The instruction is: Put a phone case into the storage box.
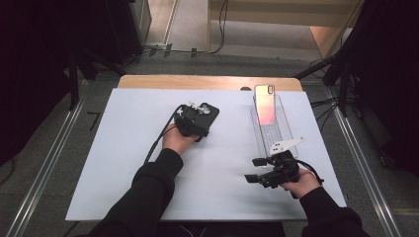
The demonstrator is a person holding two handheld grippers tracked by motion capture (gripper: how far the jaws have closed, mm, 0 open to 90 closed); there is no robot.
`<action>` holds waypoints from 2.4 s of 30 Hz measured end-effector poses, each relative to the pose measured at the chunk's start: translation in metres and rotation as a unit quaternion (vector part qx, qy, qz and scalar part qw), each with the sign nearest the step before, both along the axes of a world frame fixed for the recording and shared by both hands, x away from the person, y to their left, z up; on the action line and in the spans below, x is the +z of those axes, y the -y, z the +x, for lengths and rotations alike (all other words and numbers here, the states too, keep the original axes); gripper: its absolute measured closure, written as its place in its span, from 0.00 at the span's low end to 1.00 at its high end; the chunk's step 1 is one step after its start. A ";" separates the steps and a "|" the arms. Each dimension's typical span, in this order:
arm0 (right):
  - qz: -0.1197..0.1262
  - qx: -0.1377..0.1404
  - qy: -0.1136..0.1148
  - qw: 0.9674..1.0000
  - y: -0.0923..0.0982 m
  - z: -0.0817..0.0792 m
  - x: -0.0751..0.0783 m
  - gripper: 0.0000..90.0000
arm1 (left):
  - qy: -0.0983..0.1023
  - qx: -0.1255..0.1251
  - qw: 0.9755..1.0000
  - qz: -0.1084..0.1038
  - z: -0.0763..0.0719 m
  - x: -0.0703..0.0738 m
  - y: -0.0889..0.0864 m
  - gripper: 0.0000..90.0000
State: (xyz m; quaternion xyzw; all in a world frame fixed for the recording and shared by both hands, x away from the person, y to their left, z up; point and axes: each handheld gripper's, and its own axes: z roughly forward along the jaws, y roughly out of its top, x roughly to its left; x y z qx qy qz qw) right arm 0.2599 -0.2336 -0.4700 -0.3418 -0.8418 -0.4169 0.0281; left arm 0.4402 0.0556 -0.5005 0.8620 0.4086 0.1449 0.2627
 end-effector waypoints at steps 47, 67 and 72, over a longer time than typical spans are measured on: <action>0.000 -0.003 0.001 1.000 -0.001 0.000 0.000 0.26 | 0.010 -0.059 0.995 -0.085 -0.035 0.065 -0.018 0.18; 0.024 -0.022 0.023 0.999 -0.008 -0.003 0.006 0.23 | -0.008 -0.083 0.989 -0.120 -0.083 0.076 -0.048 0.18; 0.030 -0.027 0.018 0.999 -0.014 -0.004 0.013 0.23 | -0.009 -0.082 0.988 -0.131 -0.094 0.077 -0.052 0.18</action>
